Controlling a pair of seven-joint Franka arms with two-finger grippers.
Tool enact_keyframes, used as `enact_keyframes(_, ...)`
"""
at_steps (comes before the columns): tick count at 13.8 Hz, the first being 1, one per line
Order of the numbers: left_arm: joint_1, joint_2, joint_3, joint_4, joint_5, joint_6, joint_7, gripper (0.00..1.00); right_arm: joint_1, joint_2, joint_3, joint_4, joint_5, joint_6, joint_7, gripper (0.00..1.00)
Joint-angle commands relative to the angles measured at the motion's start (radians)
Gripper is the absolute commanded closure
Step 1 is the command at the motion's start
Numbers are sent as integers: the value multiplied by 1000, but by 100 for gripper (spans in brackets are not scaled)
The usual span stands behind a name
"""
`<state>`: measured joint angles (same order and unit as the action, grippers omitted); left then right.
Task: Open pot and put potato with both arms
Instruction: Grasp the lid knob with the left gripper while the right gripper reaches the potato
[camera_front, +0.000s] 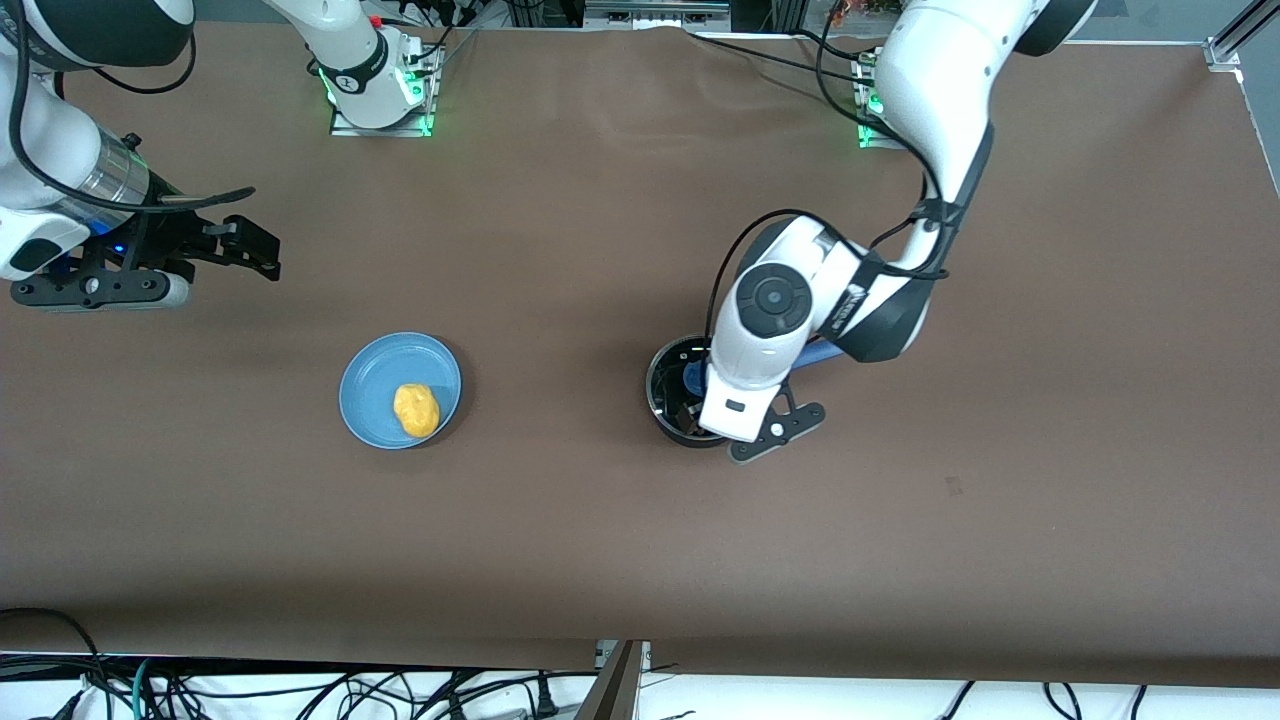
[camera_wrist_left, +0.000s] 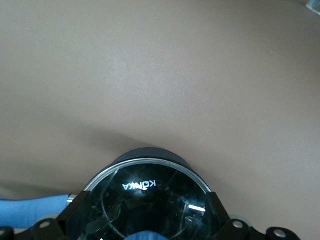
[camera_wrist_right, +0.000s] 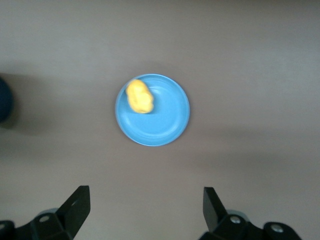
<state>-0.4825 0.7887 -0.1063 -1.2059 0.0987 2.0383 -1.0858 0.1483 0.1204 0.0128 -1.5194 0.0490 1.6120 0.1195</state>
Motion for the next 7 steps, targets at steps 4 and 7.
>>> enact_keyframes(4, -50, 7, 24, -11, 45, -27, -89, 0, -9, 62, 1, 15, 32, 26, 9, 0)
enact_keyframes(7, -62, 4, 17, -32, 45, -26, -111, 0, 14, 233, 6, 31, 8, 8, 2, 0)
